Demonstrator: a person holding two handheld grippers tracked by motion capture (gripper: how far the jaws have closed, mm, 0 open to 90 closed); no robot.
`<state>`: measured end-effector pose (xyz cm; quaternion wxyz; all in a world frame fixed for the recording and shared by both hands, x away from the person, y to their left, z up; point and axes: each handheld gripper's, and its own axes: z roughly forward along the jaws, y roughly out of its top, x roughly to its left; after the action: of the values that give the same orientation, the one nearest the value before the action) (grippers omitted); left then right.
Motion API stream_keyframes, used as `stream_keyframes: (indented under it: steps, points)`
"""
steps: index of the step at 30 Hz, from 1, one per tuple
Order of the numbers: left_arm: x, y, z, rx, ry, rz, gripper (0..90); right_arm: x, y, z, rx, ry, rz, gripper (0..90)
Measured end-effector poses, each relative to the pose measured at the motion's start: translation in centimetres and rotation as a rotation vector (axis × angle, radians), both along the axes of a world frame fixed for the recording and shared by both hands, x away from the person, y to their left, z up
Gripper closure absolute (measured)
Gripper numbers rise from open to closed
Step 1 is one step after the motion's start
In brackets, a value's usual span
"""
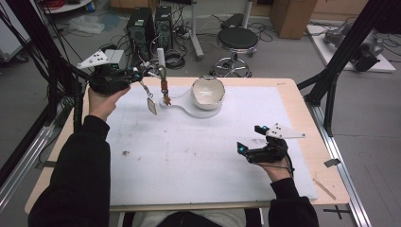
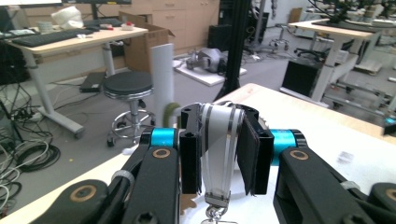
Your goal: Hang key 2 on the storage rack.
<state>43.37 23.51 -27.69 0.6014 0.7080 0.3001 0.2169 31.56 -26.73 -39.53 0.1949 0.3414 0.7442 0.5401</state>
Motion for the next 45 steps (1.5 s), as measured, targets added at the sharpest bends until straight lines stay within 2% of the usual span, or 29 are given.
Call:
stream_keyframes:
  steps: [5,11,16,18,20,22,28,31,37,38,45]
  points:
    - [1.3,0.3,-0.3,0.006,0.009,0.028,72.0,-0.8,-0.3,-0.4,-0.017,0.002,0.007,0.7]
    - [2.6,0.7,0.1,0.004,0.002,0.067,72.0,-1.8,-0.6,-1.0,-0.029,0.015,0.009,0.7]
    - [4.1,1.1,0.3,0.026,0.023,0.100,72.1,-2.1,-0.7,-1.3,-0.025,0.027,0.041,0.7]
    - [4.4,1.3,0.4,0.017,0.019,0.115,72.2,-2.1,-0.8,-1.3,-0.026,0.024,0.059,0.7]
    - [4.8,1.6,0.2,0.010,0.018,0.126,72.2,-2.2,-0.9,-1.3,-0.023,0.013,0.061,0.7]
    - [5.1,1.9,-0.1,0.023,0.027,0.158,72.2,-2.2,-1.1,-1.3,-0.020,0.014,0.055,0.6]
    - [5.6,3.1,-0.2,-0.029,0.011,0.245,72.4,-2.4,-1.7,-1.8,-0.027,0.017,0.036,0.7]
    - [6.0,3.2,0.0,-0.049,0.022,0.271,72.5,-2.3,-2.1,-2.1,-0.023,0.027,0.026,0.7]
    - [6.5,2.1,0.9,-0.045,0.013,0.258,72.5,-2.4,-2.2,-2.1,-0.021,0.020,0.024,0.7]
    - [6.6,1.5,1.3,-0.045,0.004,0.253,72.4,-2.4,-2.2,-2.1,-0.025,0.014,0.024,0.6]
    - [6.9,-0.4,1.4,-0.022,-0.021,0.217,72.5,-2.6,-2.5,-2.2,-0.037,0.012,0.017,0.6]
